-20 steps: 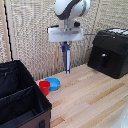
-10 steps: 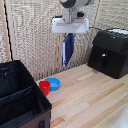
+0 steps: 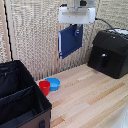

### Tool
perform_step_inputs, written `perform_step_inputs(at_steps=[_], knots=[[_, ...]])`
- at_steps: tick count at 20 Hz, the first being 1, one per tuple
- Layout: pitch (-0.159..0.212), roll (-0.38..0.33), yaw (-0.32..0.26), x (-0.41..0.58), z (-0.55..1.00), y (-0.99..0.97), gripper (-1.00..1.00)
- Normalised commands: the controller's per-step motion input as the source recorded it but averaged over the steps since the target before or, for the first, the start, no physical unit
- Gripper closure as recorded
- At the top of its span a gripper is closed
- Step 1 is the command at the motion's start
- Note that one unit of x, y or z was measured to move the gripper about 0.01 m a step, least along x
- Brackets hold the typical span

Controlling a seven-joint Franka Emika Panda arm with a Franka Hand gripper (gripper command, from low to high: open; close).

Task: Discover the targeted book and set your gripper to the appropriate amplitude. Smoothly guide your gripper in the direction of the book and snatch it firmly. Search for the back section of the caddy. Move the held book towards the back section and lightly deposit it inside.

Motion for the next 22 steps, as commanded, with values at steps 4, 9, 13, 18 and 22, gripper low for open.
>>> perform_step_inputs(at_steps=[4, 9, 13, 18, 22], knots=[[0.000, 0.192, -0.292, 0.000, 0.40, 0.05, 1.00], [0.000, 0.224, -0.233, 0.031, 0.37, 0.23, 1.00], [-0.004, 0.113, -0.126, 0.047, 0.37, 0.66, 1.00], [-0.044, 0.007, -0.097, 0.063, 0.16, 0.87, 1.00], [-0.061, 0.000, -0.071, 0.176, 0.08, 0.92, 1.00]])
